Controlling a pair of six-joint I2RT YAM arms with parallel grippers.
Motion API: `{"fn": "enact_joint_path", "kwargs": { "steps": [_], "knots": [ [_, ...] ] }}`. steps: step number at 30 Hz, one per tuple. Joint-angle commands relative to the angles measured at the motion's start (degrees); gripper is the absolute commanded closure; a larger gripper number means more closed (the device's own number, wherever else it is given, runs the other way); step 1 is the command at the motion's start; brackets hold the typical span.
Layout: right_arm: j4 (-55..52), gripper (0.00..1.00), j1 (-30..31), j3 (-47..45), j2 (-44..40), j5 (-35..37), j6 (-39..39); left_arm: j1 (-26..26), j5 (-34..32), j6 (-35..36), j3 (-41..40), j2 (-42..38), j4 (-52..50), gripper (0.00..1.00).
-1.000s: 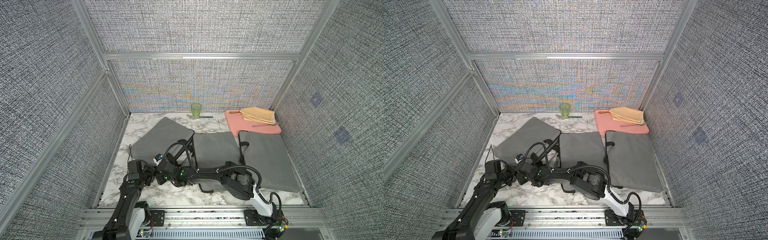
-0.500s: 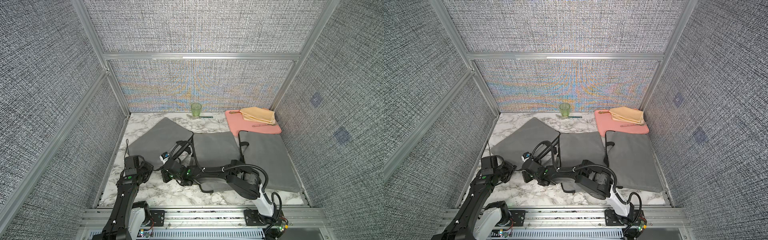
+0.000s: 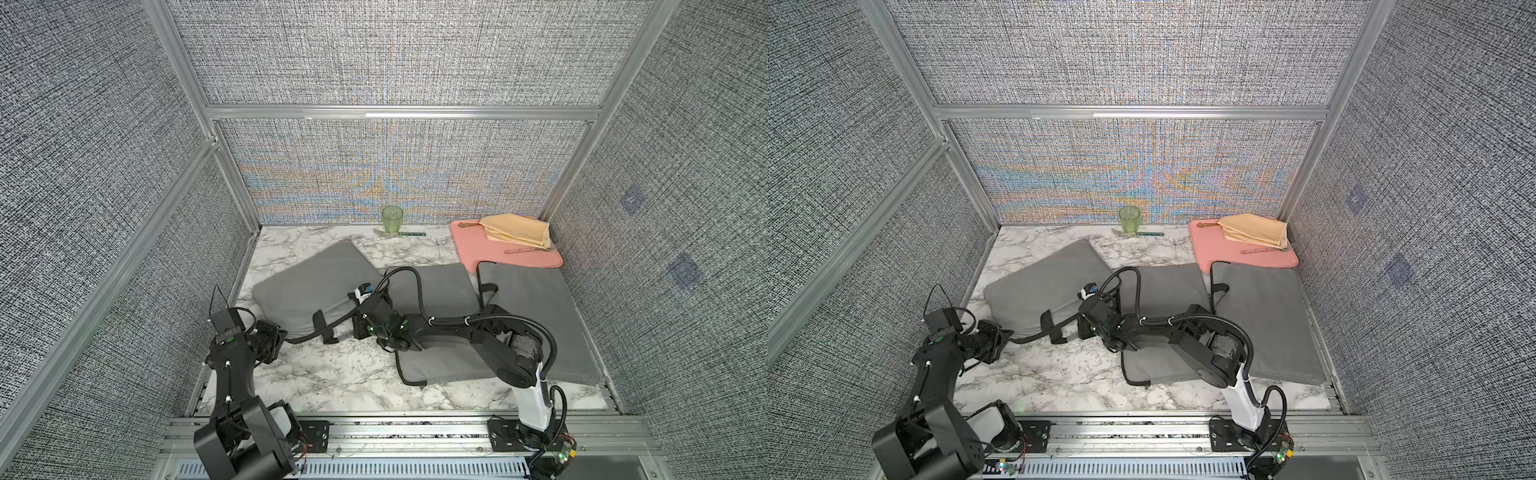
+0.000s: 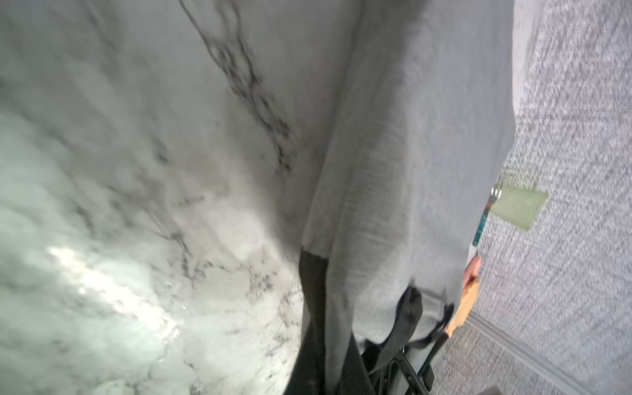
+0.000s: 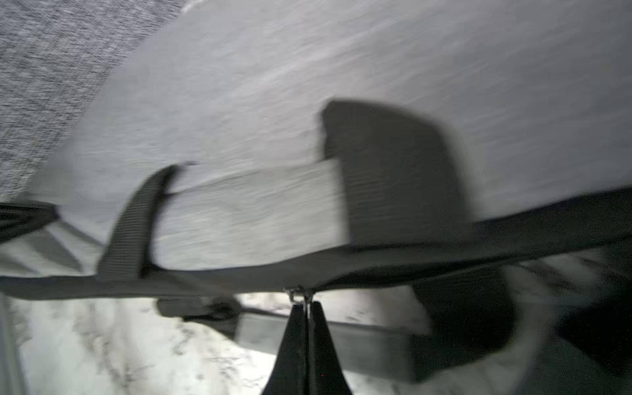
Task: Put the mouse into the laptop bag
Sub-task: Zip the zipper on the zippered laptop bag.
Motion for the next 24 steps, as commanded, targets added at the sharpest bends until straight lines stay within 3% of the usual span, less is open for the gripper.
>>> {"fn": "enact_joint_path", "kwargs": {
  "steps": [1,5,8,9,11,13,14,18,24],
  "knots": [
    [-7.55,1.00,-0.73,-1.03,-1.16,9.97,0.14,0.93,-6.45,0.46,5.19,7.34,4.19,1.00],
    [-9.01,1.00,-0.61,-1.03,-1.95,10.07,-0.43,0.77,-3.44,-0.54,13.27,17.89,3.69,1.00],
    [-9.10,1.00,0.42,-1.22,-2.34,9.55,-0.40,-0.67,-4.47,-1.31,16.89,20.43,4.88,1.00],
    [-9.30,1.00,1.20,-0.93,-2.36,9.59,-0.44,-1.48,-5.71,-1.45,18.33,21.19,4.38,0.94],
    [-9.86,1.00,2.77,0.22,-2.05,9.19,-0.44,-3.28,-6.15,-0.87,21.02,22.89,3.04,0.56],
    [-10.41,1.00,4.53,2.66,-1.00,7.81,-0.35,-5.33,-6.52,-0.57,22.10,23.78,2.08,0.09],
    [-11.05,1.00,5.16,4.15,-0.18,7.06,-0.20,-6.30,-6.58,-0.57,21.76,23.63,2.06,0.00],
    [-13.40,1.00,6.55,11.79,4.14,3.89,0.47,-9.98,-8.86,-1.93,15.27,19.46,1.54,0.01],
    [-15.69,1.00,7.36,21.90,9.77,1.54,-0.10,-12.47,-7.70,-6.92,-0.07,5.92,4.45,0.01]
  ]
}}
